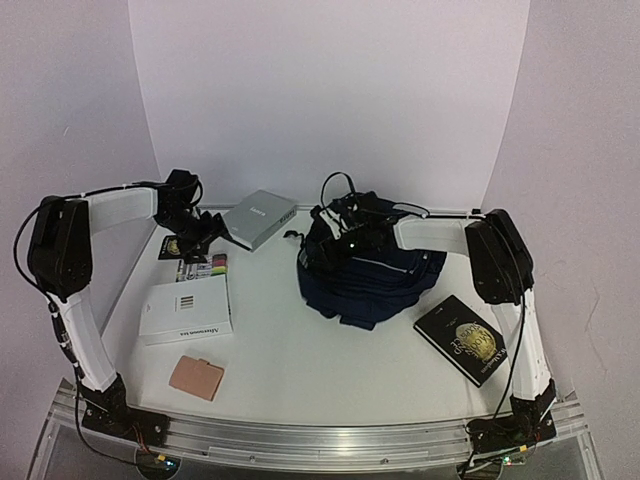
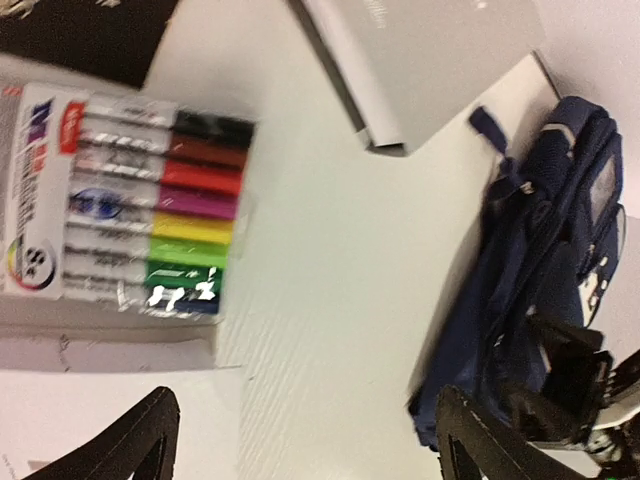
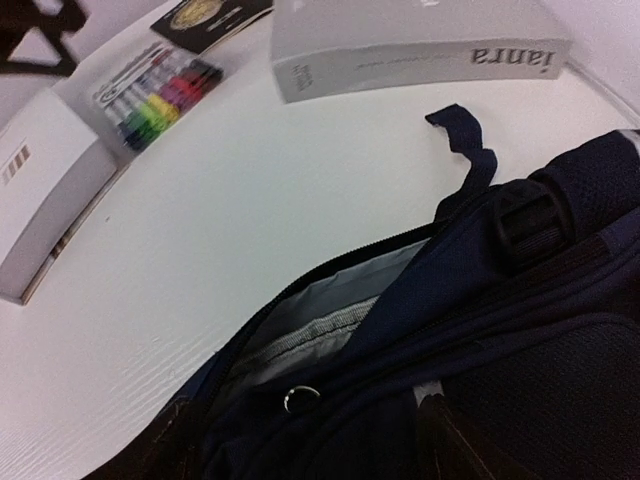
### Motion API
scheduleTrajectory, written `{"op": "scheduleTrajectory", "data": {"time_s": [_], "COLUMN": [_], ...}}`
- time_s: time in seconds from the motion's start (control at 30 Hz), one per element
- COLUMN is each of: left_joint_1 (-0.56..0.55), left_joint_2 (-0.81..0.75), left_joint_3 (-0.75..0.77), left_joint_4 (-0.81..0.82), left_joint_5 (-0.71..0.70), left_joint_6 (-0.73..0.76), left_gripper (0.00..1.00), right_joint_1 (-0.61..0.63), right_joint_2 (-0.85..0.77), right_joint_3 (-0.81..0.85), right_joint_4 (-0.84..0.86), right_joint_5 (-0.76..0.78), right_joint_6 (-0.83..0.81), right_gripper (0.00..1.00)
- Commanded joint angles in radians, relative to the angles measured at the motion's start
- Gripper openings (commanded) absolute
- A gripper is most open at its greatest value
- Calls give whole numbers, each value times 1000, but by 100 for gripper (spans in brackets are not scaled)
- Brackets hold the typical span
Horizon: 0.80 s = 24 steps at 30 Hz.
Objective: Pack the student bag
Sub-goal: Pick up the book from the center of the board.
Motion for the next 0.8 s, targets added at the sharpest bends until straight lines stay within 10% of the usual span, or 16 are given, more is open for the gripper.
{"op": "scheduleTrajectory", "data": {"time_s": [0.0, 0.47, 0.77], "left_joint_1": [-8, 195, 324], "left_joint_2": [-197, -495, -429], "left_joint_3": [-129, -499, -540], "left_joint_4": [-117, -224, -120], "left_joint_5": [-124, -223, -278], "left_joint_6": [-80, -192, -106], "left_gripper": [91, 100, 100], "right_joint_1": [-24, 129, 183], "right_joint_2": [-21, -14, 81], "right_joint_3": [72, 98, 188], "right_joint_4": [-35, -33, -34], "right_joint_5": [-63, -271, -312], "right_joint_6": [97, 319, 371], "right_gripper": [77, 83, 84]}}
